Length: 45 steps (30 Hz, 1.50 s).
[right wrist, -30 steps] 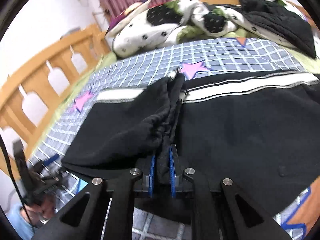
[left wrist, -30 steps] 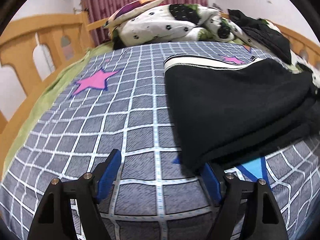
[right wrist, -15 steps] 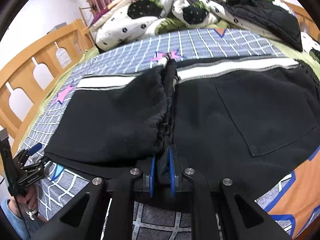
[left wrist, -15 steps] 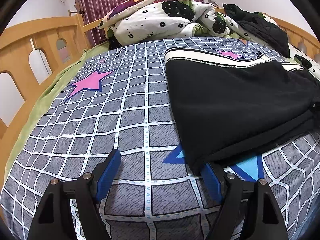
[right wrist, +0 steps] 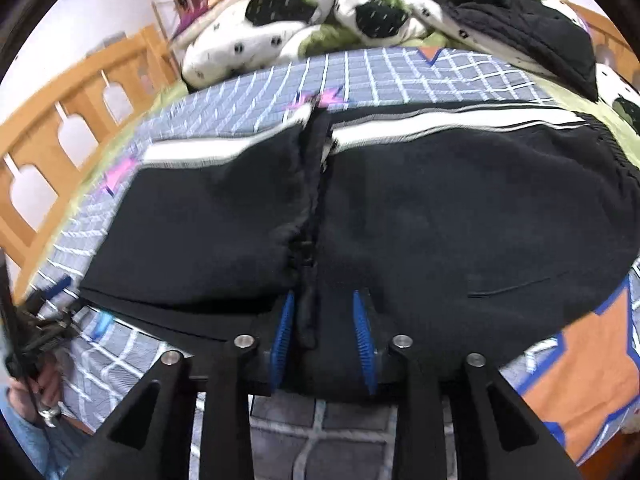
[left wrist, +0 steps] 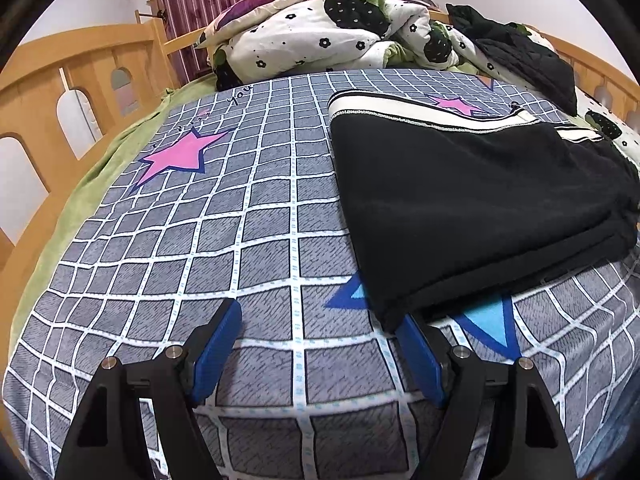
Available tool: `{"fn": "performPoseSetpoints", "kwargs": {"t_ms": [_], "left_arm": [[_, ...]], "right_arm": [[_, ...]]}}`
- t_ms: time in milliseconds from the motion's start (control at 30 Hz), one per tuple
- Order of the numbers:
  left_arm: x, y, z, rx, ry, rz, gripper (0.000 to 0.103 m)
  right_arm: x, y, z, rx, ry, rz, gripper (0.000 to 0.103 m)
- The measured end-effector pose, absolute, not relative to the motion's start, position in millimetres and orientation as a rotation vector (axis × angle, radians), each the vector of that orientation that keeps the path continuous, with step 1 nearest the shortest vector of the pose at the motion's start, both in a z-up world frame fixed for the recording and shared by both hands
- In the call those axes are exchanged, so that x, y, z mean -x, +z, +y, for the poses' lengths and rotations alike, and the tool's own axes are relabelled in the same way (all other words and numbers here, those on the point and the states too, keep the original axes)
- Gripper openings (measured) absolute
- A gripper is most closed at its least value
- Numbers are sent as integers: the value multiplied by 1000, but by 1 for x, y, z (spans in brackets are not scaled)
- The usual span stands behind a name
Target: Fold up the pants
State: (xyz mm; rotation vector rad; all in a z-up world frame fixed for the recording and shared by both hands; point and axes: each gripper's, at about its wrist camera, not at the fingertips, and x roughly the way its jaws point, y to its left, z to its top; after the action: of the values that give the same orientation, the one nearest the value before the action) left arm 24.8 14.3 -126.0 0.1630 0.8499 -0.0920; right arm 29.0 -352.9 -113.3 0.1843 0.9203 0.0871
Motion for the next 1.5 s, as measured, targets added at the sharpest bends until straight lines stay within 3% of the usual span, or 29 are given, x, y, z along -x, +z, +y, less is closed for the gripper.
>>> {"fn": "performPoseSetpoints", "kwargs": {"t_ms": [267,433,533,700,933,1267,1500], "left_arm": [[0,-120,20,-122,-78,856,77],[23,-109,36,-15,-36,858,77],[29,-99,41,3,-9,843,77],[26,-82,47,43,7,812,77],[-11,-67,32,84,-59,805,77],[-112,-79,7,96,-187,869,75],[-167,-129,0,142,-251,1006,74]], "right_arm": [[-16,-90,-355,-288,112,781,40],[-40,-118,-318,-99,76,898,41],[-44,-138,-321,-149,90,968,41],[-21,-107,-330,-128,94,893,41],[9,-81,-406,-249,-81,736,53],[3,-108,-527,-346,-331,762,53],[-40,-139,-579,-416,-392,832,53]]}}
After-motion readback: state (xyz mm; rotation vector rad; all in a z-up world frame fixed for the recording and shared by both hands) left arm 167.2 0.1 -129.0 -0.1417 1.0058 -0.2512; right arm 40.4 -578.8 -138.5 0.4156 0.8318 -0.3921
